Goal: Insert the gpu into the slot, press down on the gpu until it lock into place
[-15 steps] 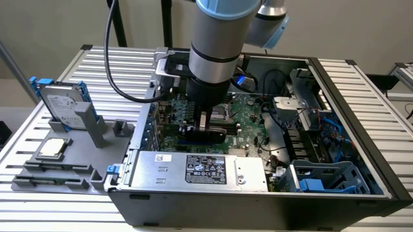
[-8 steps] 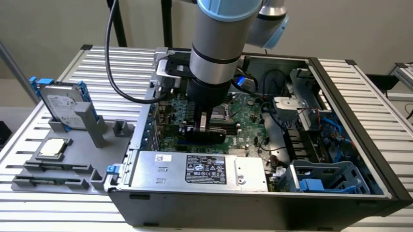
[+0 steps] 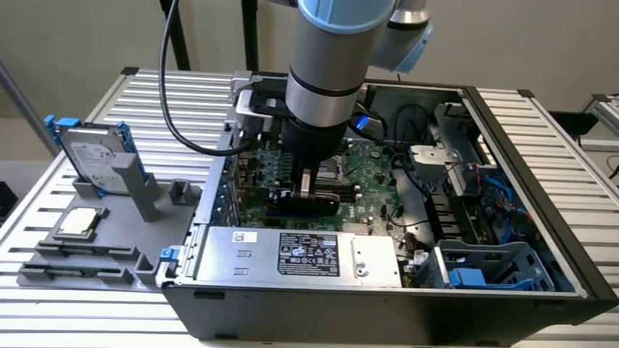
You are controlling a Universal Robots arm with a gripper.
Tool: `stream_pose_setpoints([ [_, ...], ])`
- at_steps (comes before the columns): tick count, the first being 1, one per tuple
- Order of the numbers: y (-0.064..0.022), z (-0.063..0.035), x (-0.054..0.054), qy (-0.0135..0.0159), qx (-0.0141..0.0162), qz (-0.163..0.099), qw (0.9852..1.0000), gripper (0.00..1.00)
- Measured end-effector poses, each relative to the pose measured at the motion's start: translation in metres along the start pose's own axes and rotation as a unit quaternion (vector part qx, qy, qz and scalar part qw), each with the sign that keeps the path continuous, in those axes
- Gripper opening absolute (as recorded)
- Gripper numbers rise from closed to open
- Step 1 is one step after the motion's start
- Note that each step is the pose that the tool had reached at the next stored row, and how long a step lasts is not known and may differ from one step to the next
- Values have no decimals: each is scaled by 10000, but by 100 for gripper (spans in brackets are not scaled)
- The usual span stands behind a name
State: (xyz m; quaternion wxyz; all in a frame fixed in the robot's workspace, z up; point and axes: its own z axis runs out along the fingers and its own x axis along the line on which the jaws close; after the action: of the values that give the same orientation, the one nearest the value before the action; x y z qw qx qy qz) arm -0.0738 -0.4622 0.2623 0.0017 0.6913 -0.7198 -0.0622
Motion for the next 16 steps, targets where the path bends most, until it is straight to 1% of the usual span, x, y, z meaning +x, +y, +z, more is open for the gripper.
stream_pose_setpoints([
  [2,-1,2,-4,-1,-20,1,10000,26],
  [4,-2,2,-6,-1,-50,3,10000,26],
  [7,-4,1,-7,3,-116,9,9999,26],
  [8,-4,0,-6,5,-133,11,9999,26],
  [9,-6,0,-6,5,-141,12,9999,26],
  [16,-23,9,-6,6,-143,9,9999,26],
])
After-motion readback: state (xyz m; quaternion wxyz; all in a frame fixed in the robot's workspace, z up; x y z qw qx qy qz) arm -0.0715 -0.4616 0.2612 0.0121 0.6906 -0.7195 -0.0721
